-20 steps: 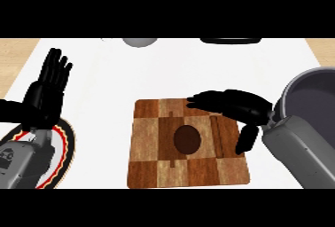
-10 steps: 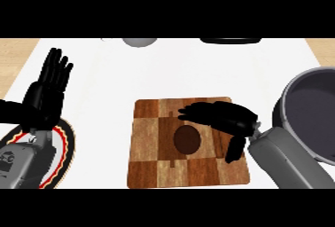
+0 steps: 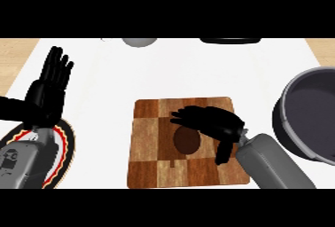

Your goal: Pick the cupcake from the cutting board and place it in the pot

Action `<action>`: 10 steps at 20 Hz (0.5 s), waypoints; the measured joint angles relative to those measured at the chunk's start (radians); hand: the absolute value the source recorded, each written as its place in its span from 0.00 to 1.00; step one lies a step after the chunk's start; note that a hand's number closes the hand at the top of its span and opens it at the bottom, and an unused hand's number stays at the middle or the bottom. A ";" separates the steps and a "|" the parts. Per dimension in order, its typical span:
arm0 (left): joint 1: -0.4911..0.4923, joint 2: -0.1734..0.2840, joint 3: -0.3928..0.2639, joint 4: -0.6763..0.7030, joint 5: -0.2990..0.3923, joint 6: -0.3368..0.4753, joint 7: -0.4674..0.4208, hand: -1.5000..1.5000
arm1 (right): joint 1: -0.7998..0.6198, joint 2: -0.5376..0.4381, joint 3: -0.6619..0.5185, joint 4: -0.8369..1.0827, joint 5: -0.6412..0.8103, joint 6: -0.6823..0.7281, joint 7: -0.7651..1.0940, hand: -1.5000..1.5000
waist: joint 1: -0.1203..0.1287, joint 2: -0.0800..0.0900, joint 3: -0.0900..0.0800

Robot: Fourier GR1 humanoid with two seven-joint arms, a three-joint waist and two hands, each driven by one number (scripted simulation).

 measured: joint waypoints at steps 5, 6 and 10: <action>0.038 -0.026 0.003 -0.046 -0.028 -0.010 0.010 0.50 | 0.009 0.052 -0.006 0.083 0.076 -0.048 -0.015 0.00 | 0.002 0.000 0.000; 0.035 -0.043 -0.003 -0.030 -0.040 -0.010 -0.004 0.50 | 0.003 0.061 -0.014 0.097 0.083 -0.050 -0.021 0.00 | 0.001 0.000 0.000; 0.039 -0.042 0.026 -0.050 -0.045 -0.030 0.018 0.50 | -0.008 0.109 -0.024 0.167 0.130 -0.090 -0.049 0.00 | 0.002 0.001 0.000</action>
